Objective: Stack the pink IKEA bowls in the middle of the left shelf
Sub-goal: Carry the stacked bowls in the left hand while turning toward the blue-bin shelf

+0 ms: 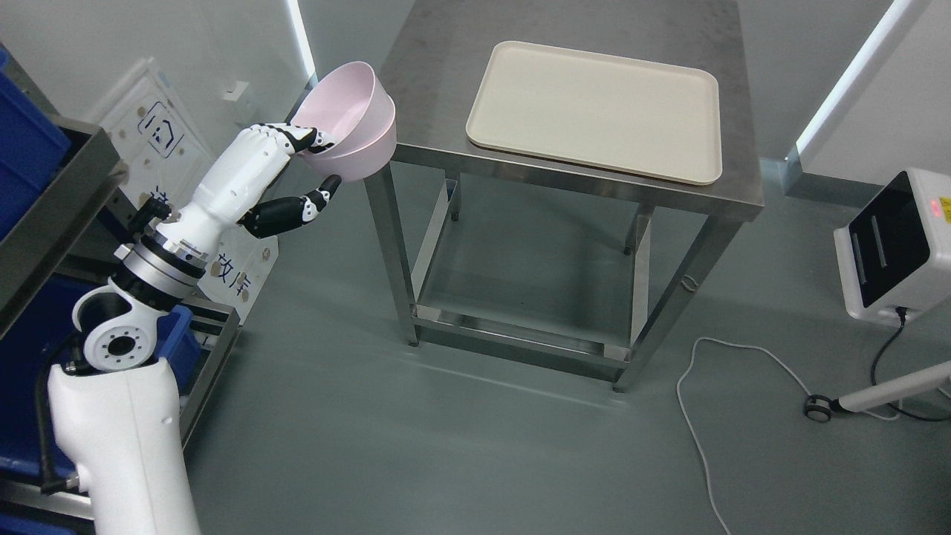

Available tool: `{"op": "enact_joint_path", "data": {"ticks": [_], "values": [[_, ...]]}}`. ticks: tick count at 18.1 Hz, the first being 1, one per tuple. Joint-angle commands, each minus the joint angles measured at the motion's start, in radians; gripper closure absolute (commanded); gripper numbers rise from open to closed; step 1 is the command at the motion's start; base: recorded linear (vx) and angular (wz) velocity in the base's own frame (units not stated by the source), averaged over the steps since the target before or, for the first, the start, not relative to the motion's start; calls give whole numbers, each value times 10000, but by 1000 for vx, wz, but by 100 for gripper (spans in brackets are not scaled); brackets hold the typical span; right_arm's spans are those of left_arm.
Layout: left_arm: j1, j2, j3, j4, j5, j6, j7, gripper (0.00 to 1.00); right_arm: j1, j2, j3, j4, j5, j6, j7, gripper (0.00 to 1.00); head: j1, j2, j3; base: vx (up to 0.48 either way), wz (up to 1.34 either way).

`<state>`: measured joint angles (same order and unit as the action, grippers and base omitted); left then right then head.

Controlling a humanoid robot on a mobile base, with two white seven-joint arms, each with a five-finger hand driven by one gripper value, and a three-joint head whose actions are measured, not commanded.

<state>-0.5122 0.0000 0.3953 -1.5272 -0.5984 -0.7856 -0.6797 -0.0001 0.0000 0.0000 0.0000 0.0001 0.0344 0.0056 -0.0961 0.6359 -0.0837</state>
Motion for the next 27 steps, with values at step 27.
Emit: {"op": "enact_joint_path", "data": {"ticks": [27], "values": [[-2731, 174, -564, 224, 1, 202, 170, 97, 293, -175, -123, -337, -1, -6, 5, 0, 0, -2, 0, -233, 581]]}}
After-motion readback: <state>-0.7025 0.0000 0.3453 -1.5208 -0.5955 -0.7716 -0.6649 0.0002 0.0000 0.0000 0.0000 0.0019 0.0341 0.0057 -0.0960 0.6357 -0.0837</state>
